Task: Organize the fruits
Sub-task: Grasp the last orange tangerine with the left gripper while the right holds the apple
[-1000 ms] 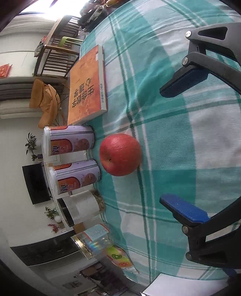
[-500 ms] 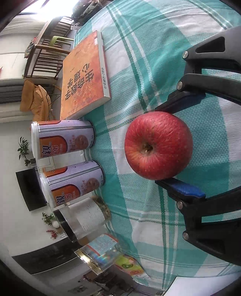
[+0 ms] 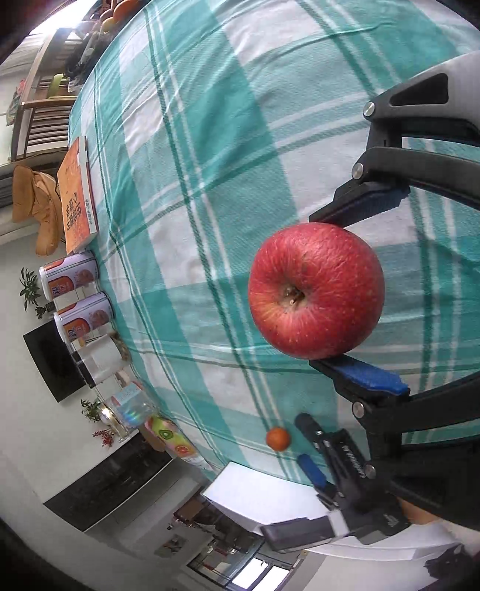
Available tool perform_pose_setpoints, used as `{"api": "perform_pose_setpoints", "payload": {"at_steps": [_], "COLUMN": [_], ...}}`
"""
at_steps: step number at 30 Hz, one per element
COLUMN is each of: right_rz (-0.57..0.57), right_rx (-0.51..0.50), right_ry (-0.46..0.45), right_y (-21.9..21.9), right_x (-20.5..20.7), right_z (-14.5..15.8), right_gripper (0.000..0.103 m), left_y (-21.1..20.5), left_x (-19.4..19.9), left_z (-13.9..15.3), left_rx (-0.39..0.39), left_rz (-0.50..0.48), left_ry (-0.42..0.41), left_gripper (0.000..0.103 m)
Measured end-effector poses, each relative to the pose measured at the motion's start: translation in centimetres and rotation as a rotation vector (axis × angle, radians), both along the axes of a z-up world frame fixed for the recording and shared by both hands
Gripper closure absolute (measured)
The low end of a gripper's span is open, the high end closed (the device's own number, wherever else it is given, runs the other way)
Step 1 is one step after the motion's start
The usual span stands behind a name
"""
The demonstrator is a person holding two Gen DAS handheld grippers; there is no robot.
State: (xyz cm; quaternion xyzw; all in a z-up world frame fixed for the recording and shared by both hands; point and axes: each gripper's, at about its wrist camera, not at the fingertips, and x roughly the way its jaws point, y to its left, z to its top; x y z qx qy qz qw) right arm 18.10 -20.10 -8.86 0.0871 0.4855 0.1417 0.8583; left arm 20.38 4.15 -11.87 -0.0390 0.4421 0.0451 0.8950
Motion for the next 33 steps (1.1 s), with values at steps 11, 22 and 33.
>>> {"api": "perform_pose_setpoints", "payload": {"at_steps": [11, 22, 33], "right_rz": [0.045, 0.047, 0.003], "right_rx": [-0.211, -0.136, 0.047], "right_ry": [-0.125, -0.126, -0.116], "right_y": [3.8, 3.2, 1.0], "right_x": [-3.3, -3.2, -3.6], "right_z": [-3.5, -3.1, -2.5], "right_gripper": [0.023, 0.01, 0.01], "left_y": [0.0, 0.6, 0.7], "left_x": [0.0, -0.1, 1.5], "left_z": [0.0, 0.2, 0.9], "left_rx": [0.0, -0.079, -0.049], "left_rz": [0.0, -0.049, -0.077], "left_ry": [0.0, -0.015, -0.021], "left_gripper": [0.008, 0.006, 0.034]}}
